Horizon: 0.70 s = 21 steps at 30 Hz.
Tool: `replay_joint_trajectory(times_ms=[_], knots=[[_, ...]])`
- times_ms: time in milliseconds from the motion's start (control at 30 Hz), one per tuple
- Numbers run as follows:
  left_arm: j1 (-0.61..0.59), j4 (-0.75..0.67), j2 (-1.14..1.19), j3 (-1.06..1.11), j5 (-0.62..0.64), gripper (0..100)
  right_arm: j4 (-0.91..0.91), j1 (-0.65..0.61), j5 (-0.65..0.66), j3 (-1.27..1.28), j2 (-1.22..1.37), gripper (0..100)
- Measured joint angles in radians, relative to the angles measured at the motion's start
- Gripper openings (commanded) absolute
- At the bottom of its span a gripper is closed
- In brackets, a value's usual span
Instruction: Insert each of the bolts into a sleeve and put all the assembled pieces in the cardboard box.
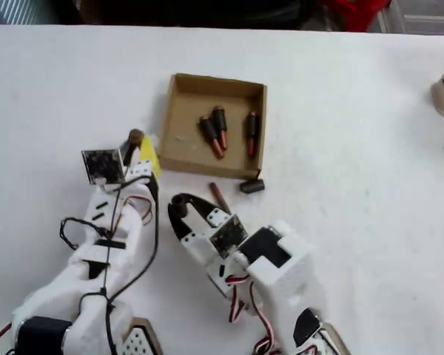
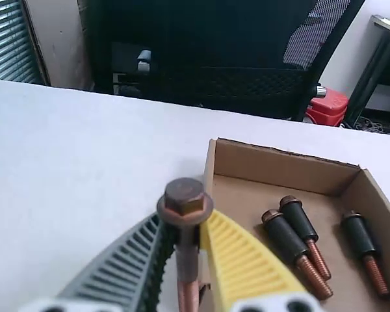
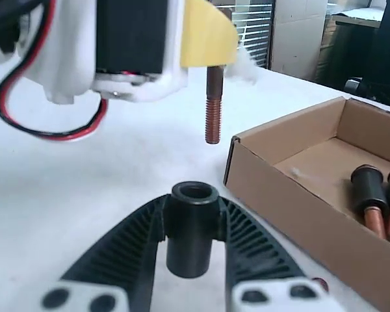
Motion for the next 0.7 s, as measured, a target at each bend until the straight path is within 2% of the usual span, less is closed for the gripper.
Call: replay_joint_trajectory(times_ms=[467, 567, 700], knots=[[0.071, 0.005, -0.081, 0.091, 0.000, 2, -0.008, 0.000, 0.000, -0.003, 0.009, 1.6], [0.071, 0.117, -0.201, 0.091, 0.000, 2, -0.008, 0.000, 0.000, -0.003, 0.009, 1.6], [0.071, 0.446, -0.430, 0.091, 0.000, 2, -0.008, 0.000, 0.000, -0.003, 0.009, 1.6]])
